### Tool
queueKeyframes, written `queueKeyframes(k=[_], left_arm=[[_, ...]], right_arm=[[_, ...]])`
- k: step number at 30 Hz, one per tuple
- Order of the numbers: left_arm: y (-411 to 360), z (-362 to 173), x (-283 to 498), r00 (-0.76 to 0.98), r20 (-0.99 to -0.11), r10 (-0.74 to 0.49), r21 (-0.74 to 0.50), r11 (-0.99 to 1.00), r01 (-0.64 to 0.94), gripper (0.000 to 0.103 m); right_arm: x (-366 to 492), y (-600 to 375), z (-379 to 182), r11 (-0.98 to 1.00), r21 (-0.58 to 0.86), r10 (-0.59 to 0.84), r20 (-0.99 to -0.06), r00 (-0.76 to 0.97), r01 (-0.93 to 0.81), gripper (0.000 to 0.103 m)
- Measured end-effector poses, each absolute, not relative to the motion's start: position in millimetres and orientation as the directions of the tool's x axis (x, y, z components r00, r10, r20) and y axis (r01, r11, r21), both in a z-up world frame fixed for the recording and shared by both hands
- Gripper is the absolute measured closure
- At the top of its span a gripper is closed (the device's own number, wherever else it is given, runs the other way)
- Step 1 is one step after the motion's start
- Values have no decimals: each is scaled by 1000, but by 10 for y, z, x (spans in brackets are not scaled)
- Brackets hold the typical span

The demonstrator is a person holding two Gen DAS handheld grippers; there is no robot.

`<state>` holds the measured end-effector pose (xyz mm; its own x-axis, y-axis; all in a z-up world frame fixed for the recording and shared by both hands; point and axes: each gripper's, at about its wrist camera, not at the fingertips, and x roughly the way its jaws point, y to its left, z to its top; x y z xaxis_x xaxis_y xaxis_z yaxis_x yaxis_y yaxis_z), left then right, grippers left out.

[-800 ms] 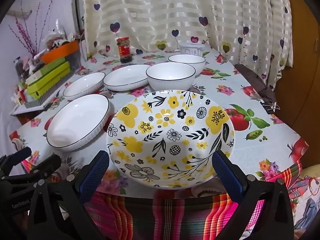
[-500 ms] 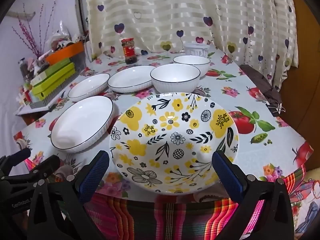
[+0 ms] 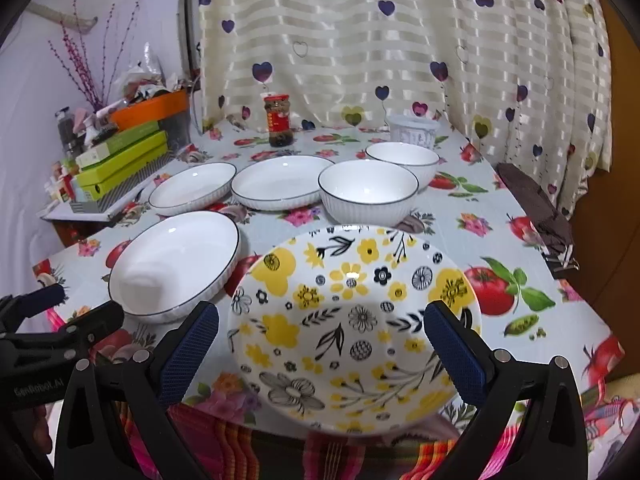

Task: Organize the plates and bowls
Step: 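Move both tools forward toward the white plates on the table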

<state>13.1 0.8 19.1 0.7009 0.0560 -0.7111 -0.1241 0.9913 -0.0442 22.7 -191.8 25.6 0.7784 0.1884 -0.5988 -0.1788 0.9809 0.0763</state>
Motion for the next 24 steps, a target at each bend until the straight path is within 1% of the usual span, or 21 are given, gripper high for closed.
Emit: queueKeyframes(k=[7, 10, 13, 17, 21, 24], left_arm=[[-61, 194, 406, 687, -713, 138, 25, 985, -173, 0], [-123, 210, 527, 687, -710, 156, 57, 985, -164, 0], [-131, 218, 651, 674, -726, 139, 41, 986, -160, 0], [-120, 266, 832, 678, -719, 150, 44, 984, -171, 0], [-84, 251, 964, 667, -735, 122, 5, 985, -174, 0], [-89, 229, 985, 676, -727, 120, 4, 985, -171, 0]], right_arm=[[499, -2044, 216, 977, 97, 209, -623, 753, -191, 0], [619, -2068, 223, 972, 100, 229, -630, 743, -214, 0], [743, -2063, 250, 966, 97, 246, -636, 732, -240, 0], [906, -2015, 292, 956, 82, 268, -628, 730, -281, 0], [1042, -1961, 286, 947, 97, 294, -646, 705, -305, 0], [1049, -1942, 288, 948, 93, 292, -634, 716, -304, 0]])
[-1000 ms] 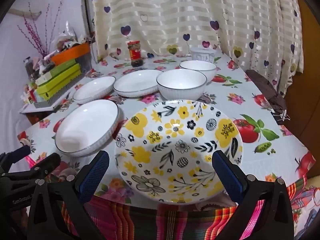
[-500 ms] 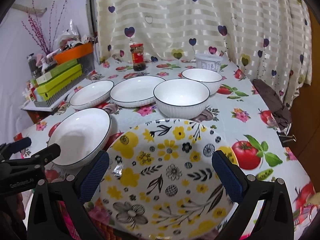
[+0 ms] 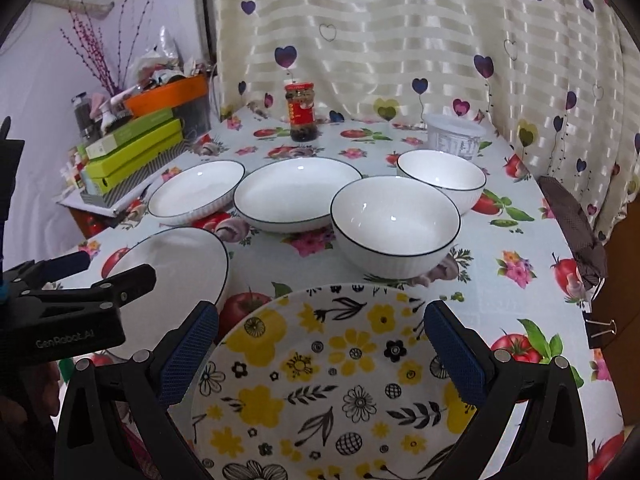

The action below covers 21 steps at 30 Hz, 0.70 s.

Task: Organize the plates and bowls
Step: 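Move both tools forward toward the white plates on the table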

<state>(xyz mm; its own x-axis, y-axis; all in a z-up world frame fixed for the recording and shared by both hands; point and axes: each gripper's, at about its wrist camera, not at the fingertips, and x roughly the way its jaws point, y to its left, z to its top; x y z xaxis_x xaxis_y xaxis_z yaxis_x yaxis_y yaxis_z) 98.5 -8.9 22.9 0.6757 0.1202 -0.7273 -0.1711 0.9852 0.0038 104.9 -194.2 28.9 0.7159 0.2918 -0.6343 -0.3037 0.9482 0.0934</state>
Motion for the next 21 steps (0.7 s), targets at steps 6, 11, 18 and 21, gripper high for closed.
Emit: queueKeyframes(k=[6, 11, 18, 21], left_arm=[[-58, 205, 968, 679, -725, 117, 15, 988, -154, 0], [37, 182, 923, 676, -727, 119, 22, 988, -150, 0], [132, 213, 886, 682, -713, 160, 73, 985, -155, 0], [176, 213, 897, 675, -722, 152, 68, 986, -149, 0]], right_arm=[[1013, -1873, 246, 956, 73, 264, -637, 725, -284, 0], [1027, -1859, 259, 962, 92, 255, -635, 729, -257, 0], [1019, -1794, 307, 961, 111, 265, -632, 728, -253, 0], [1034, -1709, 322, 961, 101, 261, -646, 718, -259, 0]])
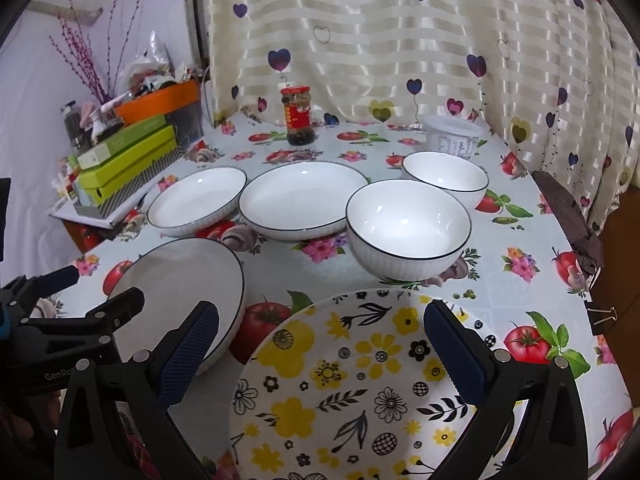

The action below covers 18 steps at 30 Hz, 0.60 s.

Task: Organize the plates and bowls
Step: 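Move both tools forward toward the white plates on the table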

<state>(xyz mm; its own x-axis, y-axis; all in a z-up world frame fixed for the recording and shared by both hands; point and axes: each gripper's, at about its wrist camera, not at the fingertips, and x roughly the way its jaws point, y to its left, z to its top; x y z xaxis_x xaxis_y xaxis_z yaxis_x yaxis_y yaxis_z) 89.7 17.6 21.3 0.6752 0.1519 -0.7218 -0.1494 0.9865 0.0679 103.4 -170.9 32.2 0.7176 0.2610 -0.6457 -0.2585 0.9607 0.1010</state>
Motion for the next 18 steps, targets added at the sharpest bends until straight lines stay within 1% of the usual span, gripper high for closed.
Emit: queueKeyframes(k=[3, 12, 18], left_arm=[[236, 209, 895, 675, -724, 143, 53, 987, -152, 0], [297, 196, 913, 675, -729, 117, 31, 990, -138, 0], [334, 198, 965, 673, -732, 105, 32, 992, -121, 0]], right_arm=[[1067, -1657, 333, 957, 110, 272, -655, 705, -267, 0], [1122, -1535, 355, 956, 72, 259, -665, 701, -285, 0], [1175, -1511, 378, 957, 68, 254, -670, 698, -283, 0]])
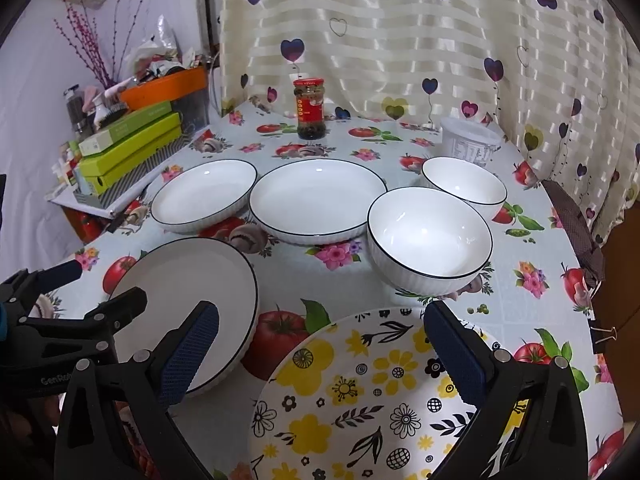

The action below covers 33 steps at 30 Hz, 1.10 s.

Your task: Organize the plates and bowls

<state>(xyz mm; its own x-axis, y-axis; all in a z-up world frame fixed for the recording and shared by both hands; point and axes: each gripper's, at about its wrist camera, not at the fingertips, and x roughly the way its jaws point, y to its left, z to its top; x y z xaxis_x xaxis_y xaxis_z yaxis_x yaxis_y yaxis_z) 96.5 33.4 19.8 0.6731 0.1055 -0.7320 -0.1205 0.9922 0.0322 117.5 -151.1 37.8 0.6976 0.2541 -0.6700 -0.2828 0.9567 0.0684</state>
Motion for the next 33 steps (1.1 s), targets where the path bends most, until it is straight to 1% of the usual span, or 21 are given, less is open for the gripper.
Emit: queueKeyframes(k=[4, 9, 12, 15, 19, 20, 22, 24, 27, 29, 31, 33], left_arm=[[371, 194, 1017, 667, -740, 88, 19, 994, -111, 0], [527, 218, 1070, 677, -734, 49, -40, 992, -115, 0], [678, 226, 1128, 678, -735, 24, -81, 989, -122, 0], [861, 254, 1230, 692, -721, 35, -79, 988, -132, 0], [1218, 212, 1450, 689, -725, -16, -178, 970, -164, 0], [1315, 193, 1521, 680, -733, -6, -181, 965, -187, 0], [1416, 198, 1619, 679, -731, 68, -111, 970, -216, 0], [1503, 197, 1720, 680, -729, 75, -94, 973, -208, 0], [1673, 125, 1917, 653, -757, 20, -149, 968, -202, 1], [1729, 63, 2050, 619, -785, 21, -140, 968, -210, 1], [1765, 27, 2128, 610, -792, 17, -145, 966, -215, 3], [1796, 15, 2184, 610, -792, 9, -155, 964, -217, 4]], right_arm=[[1207, -1485, 370, 957, 53, 245, -676, 695, -285, 0], [1272, -1410, 500, 954, -1, 230, -643, 731, -301, 0], [1409, -1382, 603, 948, 15, 254, -637, 728, -318, 0], [1626, -1300, 682, 938, 43, 289, -647, 706, -344, 0], [1993, -1094, 744, 924, 55, 317, -662, 679, -378, 0], [2150, -1009, 750, 910, 79, 350, -669, 656, -406, 0], [2356, -888, 722, 900, 97, 367, -694, 619, -425, 0], [2597, -735, 674, 889, 108, 382, -713, 588, -445, 1], [2827, -578, 590, 881, 75, 366, -732, 574, -466, 4], [3018, -460, 527, 872, 68, 363, -755, 546, -485, 14], [3192, -376, 470, 863, 73, 367, -771, 520, -500, 19], [3306, -283, 437, 848, 46, 364, -775, 517, -528, 21]])
